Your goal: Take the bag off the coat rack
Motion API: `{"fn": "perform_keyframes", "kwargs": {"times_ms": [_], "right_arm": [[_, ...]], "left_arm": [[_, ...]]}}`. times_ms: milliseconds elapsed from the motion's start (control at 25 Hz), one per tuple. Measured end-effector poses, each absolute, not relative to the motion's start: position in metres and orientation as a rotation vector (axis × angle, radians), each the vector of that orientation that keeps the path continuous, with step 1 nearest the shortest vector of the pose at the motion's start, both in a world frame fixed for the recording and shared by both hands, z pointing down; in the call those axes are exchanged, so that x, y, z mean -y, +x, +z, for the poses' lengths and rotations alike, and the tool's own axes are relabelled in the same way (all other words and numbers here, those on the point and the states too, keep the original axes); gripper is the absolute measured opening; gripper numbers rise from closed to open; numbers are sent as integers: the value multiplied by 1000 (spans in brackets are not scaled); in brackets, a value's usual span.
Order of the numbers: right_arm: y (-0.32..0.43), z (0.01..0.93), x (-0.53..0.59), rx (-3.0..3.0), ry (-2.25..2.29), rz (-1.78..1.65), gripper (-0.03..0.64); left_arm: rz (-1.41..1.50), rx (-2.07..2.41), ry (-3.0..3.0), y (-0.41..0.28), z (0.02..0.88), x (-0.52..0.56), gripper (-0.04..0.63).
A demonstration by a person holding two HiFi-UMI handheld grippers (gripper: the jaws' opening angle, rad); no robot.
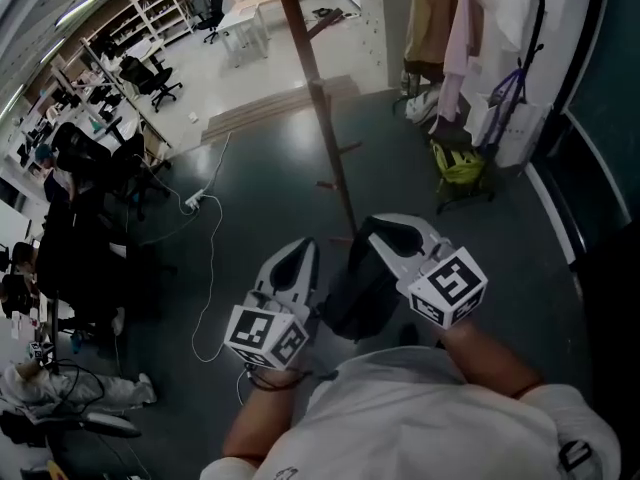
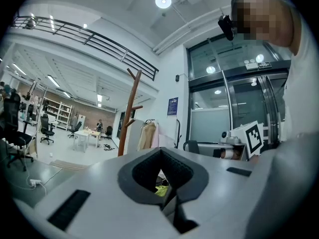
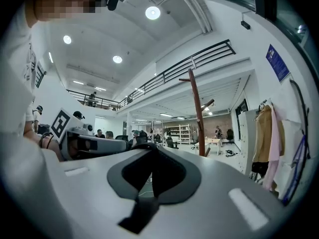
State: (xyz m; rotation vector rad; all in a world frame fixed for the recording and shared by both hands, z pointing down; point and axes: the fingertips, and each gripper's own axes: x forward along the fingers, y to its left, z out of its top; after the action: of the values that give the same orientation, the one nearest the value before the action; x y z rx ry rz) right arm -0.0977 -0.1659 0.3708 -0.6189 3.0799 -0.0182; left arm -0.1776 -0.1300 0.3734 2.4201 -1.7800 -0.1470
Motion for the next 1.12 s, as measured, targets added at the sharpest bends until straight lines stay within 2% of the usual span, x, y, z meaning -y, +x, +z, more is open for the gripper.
{"fn": "perform_keyframes", "kwargs": {"times_ms": [680, 1120], "right_arm": [[-119, 409, 63, -3050, -738, -71, 23], [-117, 422, 27, -3051, -775, -47, 23]], "left_arm": [[-180, 1805, 2434, -195, 395, 30, 2], [-199, 1851, 2441, -191, 409, 1, 2]]}}
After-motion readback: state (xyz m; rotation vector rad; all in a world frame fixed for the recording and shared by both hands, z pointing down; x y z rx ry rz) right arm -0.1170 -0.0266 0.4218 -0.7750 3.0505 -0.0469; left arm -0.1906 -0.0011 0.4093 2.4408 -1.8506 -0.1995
